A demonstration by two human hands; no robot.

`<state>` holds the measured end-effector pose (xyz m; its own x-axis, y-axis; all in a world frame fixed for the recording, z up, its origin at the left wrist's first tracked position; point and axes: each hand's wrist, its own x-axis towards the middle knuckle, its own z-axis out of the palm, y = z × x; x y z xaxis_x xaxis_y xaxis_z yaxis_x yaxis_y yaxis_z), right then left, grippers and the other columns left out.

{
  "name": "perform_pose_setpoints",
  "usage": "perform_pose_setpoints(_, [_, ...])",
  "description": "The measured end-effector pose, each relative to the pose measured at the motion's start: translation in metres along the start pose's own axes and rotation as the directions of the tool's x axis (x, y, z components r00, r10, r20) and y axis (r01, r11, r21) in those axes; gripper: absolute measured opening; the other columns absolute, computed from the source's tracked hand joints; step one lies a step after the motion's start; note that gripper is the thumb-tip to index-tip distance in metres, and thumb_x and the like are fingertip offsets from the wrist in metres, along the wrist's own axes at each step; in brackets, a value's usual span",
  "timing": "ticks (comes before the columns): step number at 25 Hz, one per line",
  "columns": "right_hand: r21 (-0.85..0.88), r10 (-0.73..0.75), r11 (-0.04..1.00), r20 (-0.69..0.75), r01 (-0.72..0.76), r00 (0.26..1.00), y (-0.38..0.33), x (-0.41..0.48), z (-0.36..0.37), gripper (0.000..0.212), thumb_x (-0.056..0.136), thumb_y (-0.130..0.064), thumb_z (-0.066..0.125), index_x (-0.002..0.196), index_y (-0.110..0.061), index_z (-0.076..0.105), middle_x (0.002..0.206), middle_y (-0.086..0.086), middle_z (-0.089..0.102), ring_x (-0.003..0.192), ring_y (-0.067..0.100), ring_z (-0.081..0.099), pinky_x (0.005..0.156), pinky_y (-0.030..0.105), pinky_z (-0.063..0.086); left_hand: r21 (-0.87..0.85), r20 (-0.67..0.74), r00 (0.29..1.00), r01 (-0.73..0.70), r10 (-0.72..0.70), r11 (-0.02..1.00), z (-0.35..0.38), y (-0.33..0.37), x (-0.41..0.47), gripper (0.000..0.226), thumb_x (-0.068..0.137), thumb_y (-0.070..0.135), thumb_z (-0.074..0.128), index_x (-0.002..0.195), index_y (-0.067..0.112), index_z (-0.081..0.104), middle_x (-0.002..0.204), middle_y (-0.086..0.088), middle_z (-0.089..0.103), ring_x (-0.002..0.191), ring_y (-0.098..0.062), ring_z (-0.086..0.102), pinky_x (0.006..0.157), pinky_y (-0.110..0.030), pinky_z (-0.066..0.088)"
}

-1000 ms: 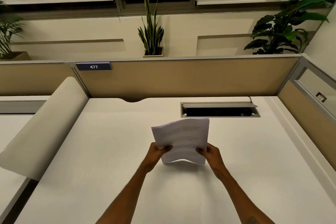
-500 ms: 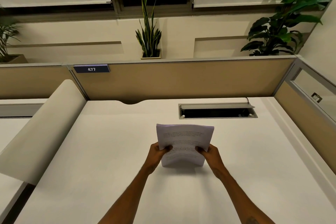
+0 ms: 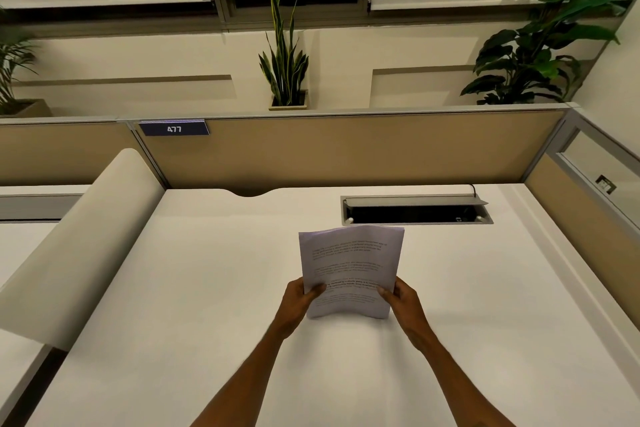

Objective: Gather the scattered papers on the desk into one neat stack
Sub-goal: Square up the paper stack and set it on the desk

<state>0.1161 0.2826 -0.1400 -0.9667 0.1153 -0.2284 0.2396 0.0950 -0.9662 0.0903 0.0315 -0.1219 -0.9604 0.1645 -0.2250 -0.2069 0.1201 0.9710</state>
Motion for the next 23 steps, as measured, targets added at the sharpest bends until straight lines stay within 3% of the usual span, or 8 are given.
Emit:
perform_pose_setpoints(3, [-0.016, 0.02, 1.0, -0.018, -0.021, 1.0, 0.005, 0.001, 0.0, 0.032, 0.1, -0.005, 0.054, 0.131, -0.01, 0.061, 0.122, 0.007, 0.07, 0.115, 0.026, 0.064, 0.103, 0.037, 0.051, -0.006, -0.009, 1.0, -0.01, 0.01, 1.0, -0.001, -0.002, 0.001, 0.029, 0.098, 0.009, 0.063, 0.126, 0.003, 0.068, 0.123, -0.012, 0.073, 0.115, -0.031, 0.069, 0.1, -0.04, 0.059])
perform_pose_setpoints(7, [-0.03, 0.023, 0.999, -0.011, -0.023, 1.0, 0.007, 0.001, -0.001, 0.034, 0.1, -0.005, 0.054, 0.133, -0.01, 0.061, 0.123, 0.008, 0.07, 0.116, 0.027, 0.063, 0.105, 0.039, 0.051, -0.039, 0.024, 1.0, 0.009, -0.008, 0.999, -0.003, 0.003, 0.002, 0.039, 0.089, 0.003, 0.073, 0.126, 0.011, 0.068, 0.12, -0.006, 0.074, 0.112, -0.028, 0.07, 0.089, -0.03, 0.062])
perform_pose_setpoints(16, [-0.079, 0.014, 0.997, 0.012, -0.013, 1.0, 0.001, -0.001, -0.007, 0.036, 0.1, -0.003, 0.054, 0.136, -0.007, 0.057, 0.128, 0.012, 0.067, 0.119, 0.03, 0.061, 0.107, 0.047, 0.05, 0.025, 0.071, 0.997, -0.031, 0.029, 0.999, -0.005, 0.011, 0.005, 0.032, 0.093, 0.007, 0.07, 0.125, 0.003, 0.07, 0.12, -0.017, 0.073, 0.112, -0.034, 0.069, 0.099, -0.048, 0.058])
perform_pose_setpoints(20, [-0.064, -0.02, 0.998, 0.012, 0.021, 1.0, -0.007, -0.005, -0.006, 0.029, 0.099, -0.007, 0.056, 0.128, -0.006, 0.06, 0.123, 0.009, 0.07, 0.112, 0.023, 0.068, 0.092, 0.032, 0.059, -0.042, 0.017, 0.999, 0.042, -0.041, 0.998, -0.003, 0.016, 0.003, 0.028, 0.092, 0.011, 0.072, 0.116, -0.003, 0.072, 0.113, -0.019, 0.076, 0.107, -0.042, 0.072, 0.094, -0.053, 0.06])
perform_pose_setpoints(23, [-0.035, 0.026, 0.999, -0.001, -0.026, 1.0, -0.013, -0.003, -0.005, 0.024, 0.097, -0.01, 0.061, 0.121, -0.006, 0.06, 0.117, 0.011, 0.073, 0.104, 0.025, 0.073, 0.089, 0.037, 0.061, -0.113, 0.0, 0.994, 0.11, -0.111, 0.988, -0.006, 0.02, 0.005, 0.032, 0.089, 0.01, 0.076, 0.117, -0.004, 0.07, 0.111, -0.017, 0.078, 0.102, -0.041, 0.075, 0.092, -0.055, 0.061])
